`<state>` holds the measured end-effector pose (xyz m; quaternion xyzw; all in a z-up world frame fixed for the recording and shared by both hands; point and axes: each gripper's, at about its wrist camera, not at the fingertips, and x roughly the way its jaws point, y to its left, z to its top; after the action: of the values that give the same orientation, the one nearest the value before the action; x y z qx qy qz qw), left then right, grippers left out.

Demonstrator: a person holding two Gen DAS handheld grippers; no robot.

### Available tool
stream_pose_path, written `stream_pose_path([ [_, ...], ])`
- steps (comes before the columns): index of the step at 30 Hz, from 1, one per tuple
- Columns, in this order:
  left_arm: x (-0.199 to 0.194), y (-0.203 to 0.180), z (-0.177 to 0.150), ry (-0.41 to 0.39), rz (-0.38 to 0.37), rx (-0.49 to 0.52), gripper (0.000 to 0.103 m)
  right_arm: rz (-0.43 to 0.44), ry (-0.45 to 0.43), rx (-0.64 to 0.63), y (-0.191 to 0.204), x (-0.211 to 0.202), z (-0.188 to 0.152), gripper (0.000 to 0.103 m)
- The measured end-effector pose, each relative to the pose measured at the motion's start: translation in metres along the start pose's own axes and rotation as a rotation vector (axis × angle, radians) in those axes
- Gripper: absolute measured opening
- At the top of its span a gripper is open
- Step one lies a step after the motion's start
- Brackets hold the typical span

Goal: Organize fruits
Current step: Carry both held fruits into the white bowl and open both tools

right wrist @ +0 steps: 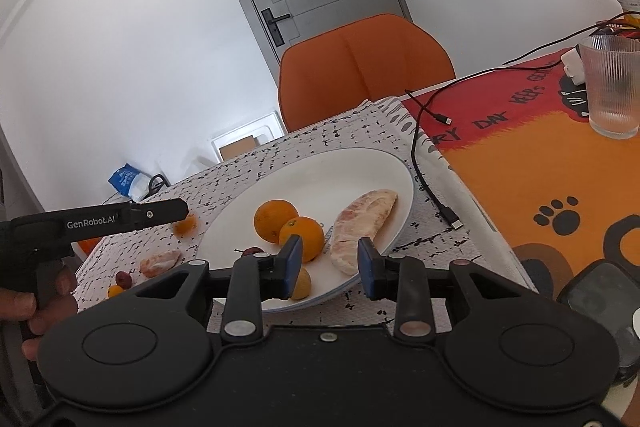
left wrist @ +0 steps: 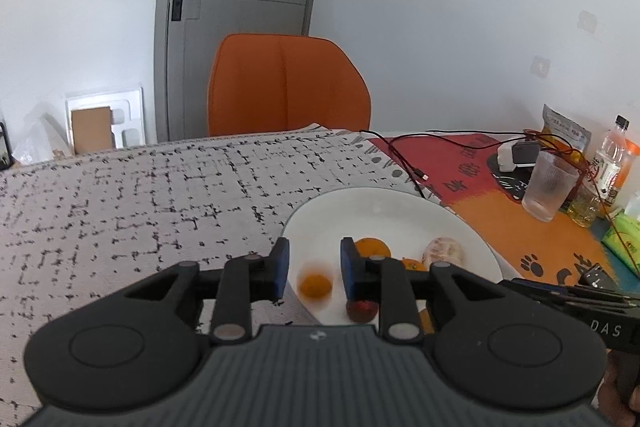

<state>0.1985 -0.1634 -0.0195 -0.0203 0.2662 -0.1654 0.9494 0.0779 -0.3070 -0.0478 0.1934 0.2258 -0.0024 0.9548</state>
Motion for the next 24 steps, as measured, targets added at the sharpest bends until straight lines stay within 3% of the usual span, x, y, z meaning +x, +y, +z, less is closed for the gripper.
stream_pose_path([
  [3,-0.006,0.007,0.001,-0.014,-0.013,-0.025,0.04,0.005,-0.003,-0.002,0.002,0.0,0.001,0.034],
  [9,-0.016,0.022,-0.001,-0.012,0.044,-0.044,0.057,0.023,0.008,-0.012,0.009,0.004,-0.002,0.034],
  [16,-0.033,0.04,-0.005,-0.03,0.093,-0.066,0.082,0.031,0.001,-0.026,0.019,0.007,-0.001,0.047],
  [24,-0.052,0.061,-0.015,-0.023,0.148,-0.087,0.093,0.06,-0.015,-0.058,0.038,0.009,-0.003,0.07],
])
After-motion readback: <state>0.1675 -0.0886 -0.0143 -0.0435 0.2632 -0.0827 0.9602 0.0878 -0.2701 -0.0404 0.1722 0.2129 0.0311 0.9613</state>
